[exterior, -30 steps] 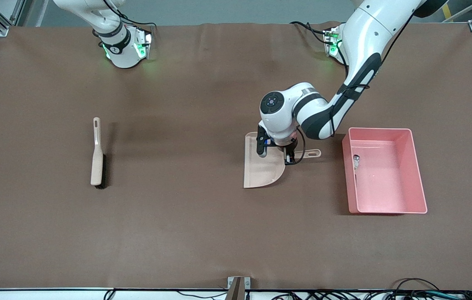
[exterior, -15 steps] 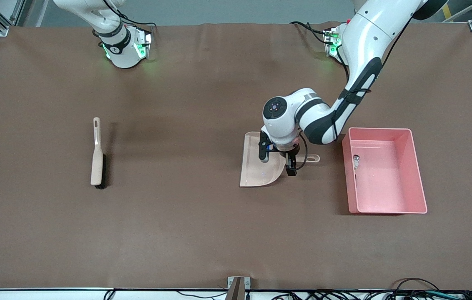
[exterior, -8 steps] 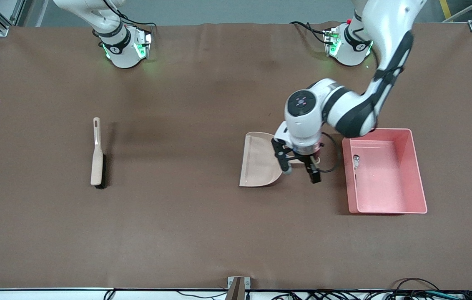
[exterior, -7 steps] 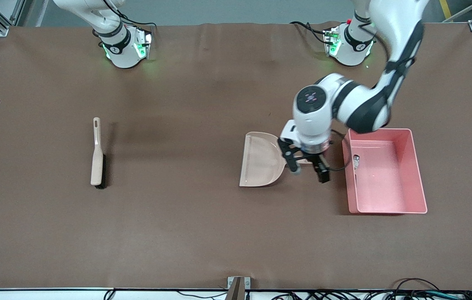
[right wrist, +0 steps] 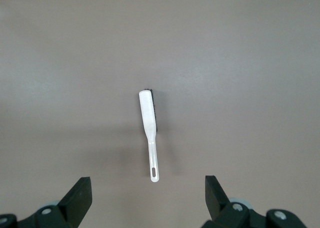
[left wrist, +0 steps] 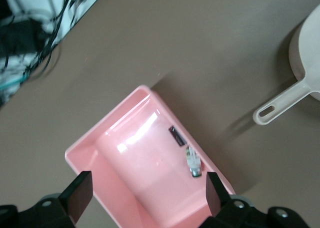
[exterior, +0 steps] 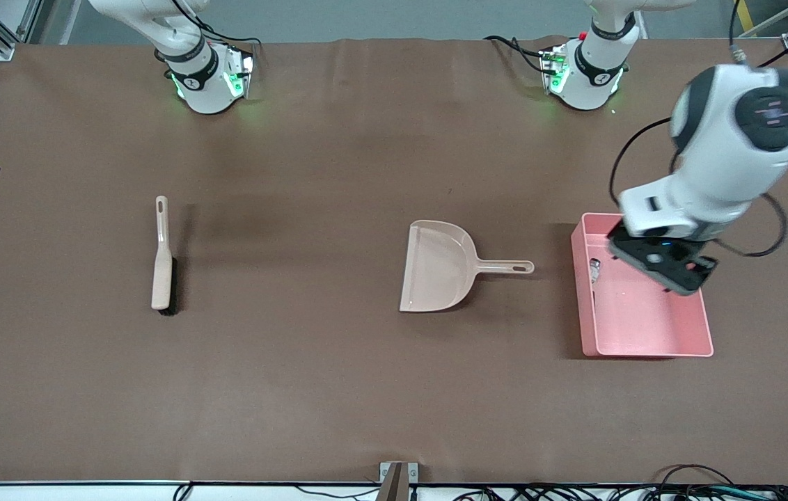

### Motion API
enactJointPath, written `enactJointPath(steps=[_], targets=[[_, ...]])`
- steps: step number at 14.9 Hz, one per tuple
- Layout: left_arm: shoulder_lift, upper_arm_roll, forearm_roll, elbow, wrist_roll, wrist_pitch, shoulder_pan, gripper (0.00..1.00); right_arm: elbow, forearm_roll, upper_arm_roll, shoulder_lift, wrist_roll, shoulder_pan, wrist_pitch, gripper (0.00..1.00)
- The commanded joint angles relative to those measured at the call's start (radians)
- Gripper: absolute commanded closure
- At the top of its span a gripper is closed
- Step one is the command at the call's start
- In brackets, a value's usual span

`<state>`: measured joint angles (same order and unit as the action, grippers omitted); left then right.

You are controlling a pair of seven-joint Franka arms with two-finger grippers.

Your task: Clean e-waste and dump in bin

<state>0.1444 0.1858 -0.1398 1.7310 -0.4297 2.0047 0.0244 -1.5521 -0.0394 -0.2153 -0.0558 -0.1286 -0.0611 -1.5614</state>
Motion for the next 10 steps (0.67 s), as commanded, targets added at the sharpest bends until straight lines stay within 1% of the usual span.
enactJointPath(steps=[1, 4, 6, 10], targets=[[-0.084, -0.095, 0.072, 0.033, 0.055, -0.053, 0.005, 0.0, 0.017, 0.012, -0.001, 0.008, 0.006, -0.002, 0.006, 0.0], [-0.137, -0.158, 0.114, 0.03, 0.112, -0.133, 0.005, 0.0, 0.017, 0.012, -0.001, 0.008, 0.004, -0.002, 0.006, 0.0], [-0.178, -0.186, 0.118, 0.03, 0.169, -0.205, 0.006, 0.0, 0.015, 0.012, -0.001, 0.008, 0.004, -0.002, 0.008, 0.0], [-0.262, -0.19, 0.118, 0.033, 0.362, -0.349, 0.048, 0.0, 0.017, 0.012, -0.001, 0.017, 0.004, -0.002, 0.008, 0.0]])
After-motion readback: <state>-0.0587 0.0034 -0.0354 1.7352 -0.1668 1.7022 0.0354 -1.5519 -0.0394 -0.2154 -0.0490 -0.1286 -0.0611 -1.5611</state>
